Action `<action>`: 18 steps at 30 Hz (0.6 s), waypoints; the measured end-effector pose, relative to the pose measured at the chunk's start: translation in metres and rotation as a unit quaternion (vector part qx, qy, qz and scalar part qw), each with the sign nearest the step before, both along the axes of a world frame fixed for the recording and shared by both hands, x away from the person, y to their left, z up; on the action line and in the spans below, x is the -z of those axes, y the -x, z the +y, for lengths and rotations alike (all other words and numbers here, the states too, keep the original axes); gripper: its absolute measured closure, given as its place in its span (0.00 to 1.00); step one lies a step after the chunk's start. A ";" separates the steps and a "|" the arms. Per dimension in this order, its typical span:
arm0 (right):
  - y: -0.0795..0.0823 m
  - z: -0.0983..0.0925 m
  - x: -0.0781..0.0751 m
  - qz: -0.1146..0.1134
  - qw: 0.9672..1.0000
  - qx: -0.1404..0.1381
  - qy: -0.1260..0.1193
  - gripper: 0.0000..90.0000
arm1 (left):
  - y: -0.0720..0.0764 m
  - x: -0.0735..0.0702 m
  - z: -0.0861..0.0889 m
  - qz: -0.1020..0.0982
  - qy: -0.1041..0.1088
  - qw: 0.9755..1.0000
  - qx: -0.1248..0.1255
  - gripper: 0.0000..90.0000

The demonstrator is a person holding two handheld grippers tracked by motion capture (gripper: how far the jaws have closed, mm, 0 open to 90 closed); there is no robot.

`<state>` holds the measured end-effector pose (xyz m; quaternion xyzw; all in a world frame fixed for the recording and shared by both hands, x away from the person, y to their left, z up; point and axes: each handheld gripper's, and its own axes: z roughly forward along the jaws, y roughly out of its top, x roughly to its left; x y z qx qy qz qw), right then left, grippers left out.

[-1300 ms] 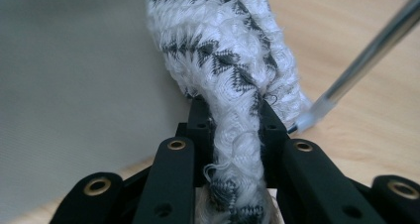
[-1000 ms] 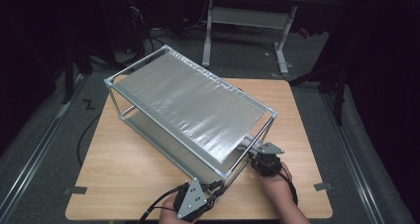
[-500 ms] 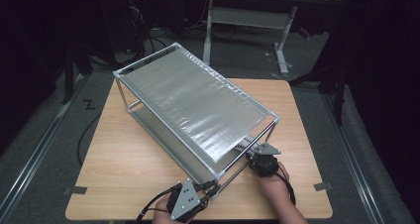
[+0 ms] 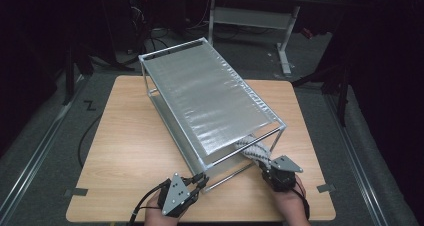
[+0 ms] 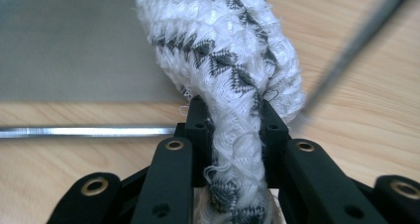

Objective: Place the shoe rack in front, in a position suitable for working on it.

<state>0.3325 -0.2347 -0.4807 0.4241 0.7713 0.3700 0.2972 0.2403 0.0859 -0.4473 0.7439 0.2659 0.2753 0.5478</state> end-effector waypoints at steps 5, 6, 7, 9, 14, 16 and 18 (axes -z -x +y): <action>0.013 -0.016 0.001 -0.026 0.999 0.041 0.018 0.81 | 0.008 0.003 0.001 -0.008 0.005 1.000 0.001 0.88; 0.013 -0.018 0.002 -0.030 0.998 0.049 0.021 0.79 | 0.009 0.004 0.001 -0.011 0.006 1.000 0.000 0.87; 0.012 -0.020 0.003 -0.029 0.998 0.053 0.020 0.78 | 0.010 0.005 0.001 -0.013 0.010 1.000 -0.001 0.87; 0.009 -0.020 0.008 -0.017 0.998 0.051 0.026 0.75 | 0.010 0.009 0.001 -0.017 0.016 1.000 -0.001 0.83; 0.006 -0.011 0.017 0.010 0.998 0.035 0.042 0.75 | 0.011 0.017 -0.002 -0.009 0.010 1.000 -0.004 0.79; 0.006 -0.008 0.016 0.012 0.998 0.036 0.042 0.75 | 0.010 0.016 -0.002 -0.007 0.015 1.000 -0.005 0.83; 0.006 -0.005 0.017 0.019 0.998 0.025 0.045 0.76 | 0.010 0.016 -0.003 -0.012 0.008 1.000 -0.009 0.86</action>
